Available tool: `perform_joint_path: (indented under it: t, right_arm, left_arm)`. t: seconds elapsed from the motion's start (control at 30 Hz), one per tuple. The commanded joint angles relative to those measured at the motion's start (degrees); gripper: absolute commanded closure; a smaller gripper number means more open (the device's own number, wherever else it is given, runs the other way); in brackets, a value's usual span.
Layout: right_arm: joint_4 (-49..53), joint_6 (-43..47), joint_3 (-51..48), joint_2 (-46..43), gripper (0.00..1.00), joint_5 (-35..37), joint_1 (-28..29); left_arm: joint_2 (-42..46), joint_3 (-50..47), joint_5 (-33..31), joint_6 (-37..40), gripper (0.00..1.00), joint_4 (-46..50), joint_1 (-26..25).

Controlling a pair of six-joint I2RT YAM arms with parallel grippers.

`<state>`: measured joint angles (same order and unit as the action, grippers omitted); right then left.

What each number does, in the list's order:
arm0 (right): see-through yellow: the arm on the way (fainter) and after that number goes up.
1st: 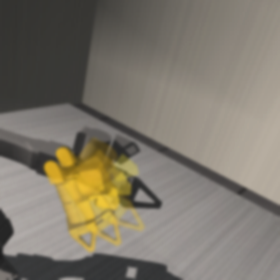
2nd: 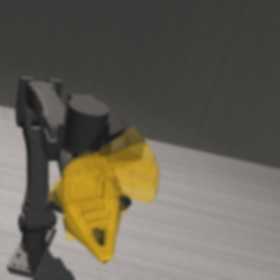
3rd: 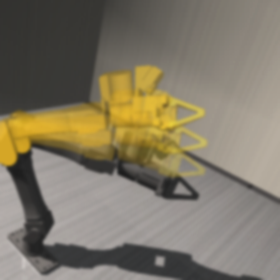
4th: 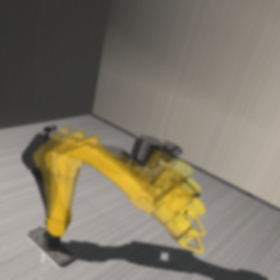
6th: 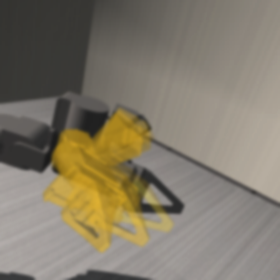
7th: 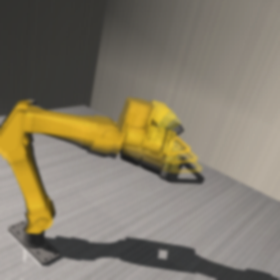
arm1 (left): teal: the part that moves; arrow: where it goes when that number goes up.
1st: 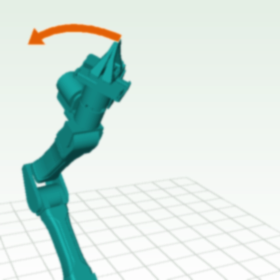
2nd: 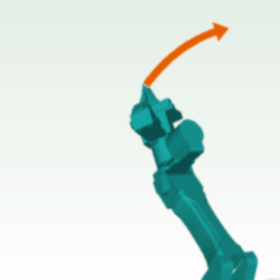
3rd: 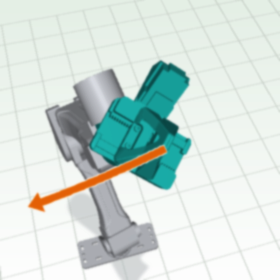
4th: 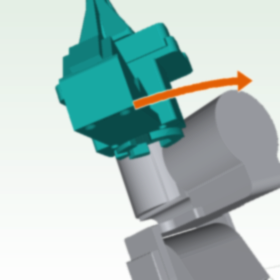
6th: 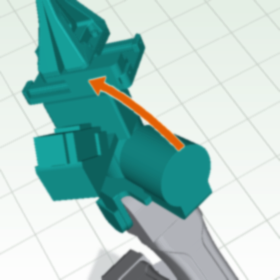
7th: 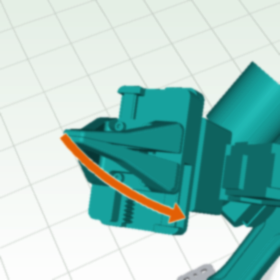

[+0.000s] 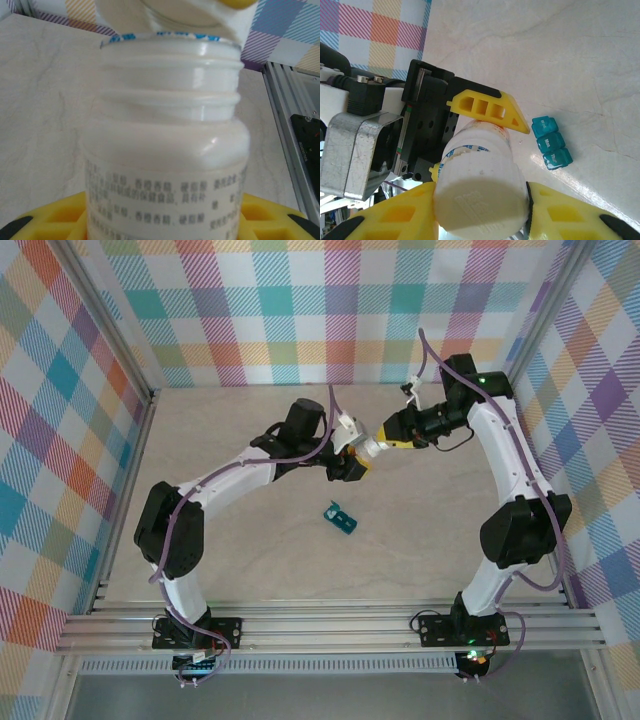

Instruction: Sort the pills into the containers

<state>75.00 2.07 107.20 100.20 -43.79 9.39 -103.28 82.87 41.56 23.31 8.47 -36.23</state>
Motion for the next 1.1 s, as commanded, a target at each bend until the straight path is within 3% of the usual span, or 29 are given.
perform_joint_path:
  t: [0.0,0.67,1.07]
  right_arm:
    - [1.97,2.52,-1.12,0.89,0.61,-2.15,0.54]
    - [3.82,9.87,-2.64,-1.54,0.64,-3.57,0.63]
    - [5.77,10.76,0.28,-0.99,0.65,0.39,1.57]
  left_arm:
    - [-0.88,3.39,2.97,3.0,1.0,3.02,-0.25]
    - [-5.24,16.29,11.52,16.1,1.0,28.01,-0.86]
    - [-7.59,20.67,11.97,18.8,1.0,34.51,-1.21]
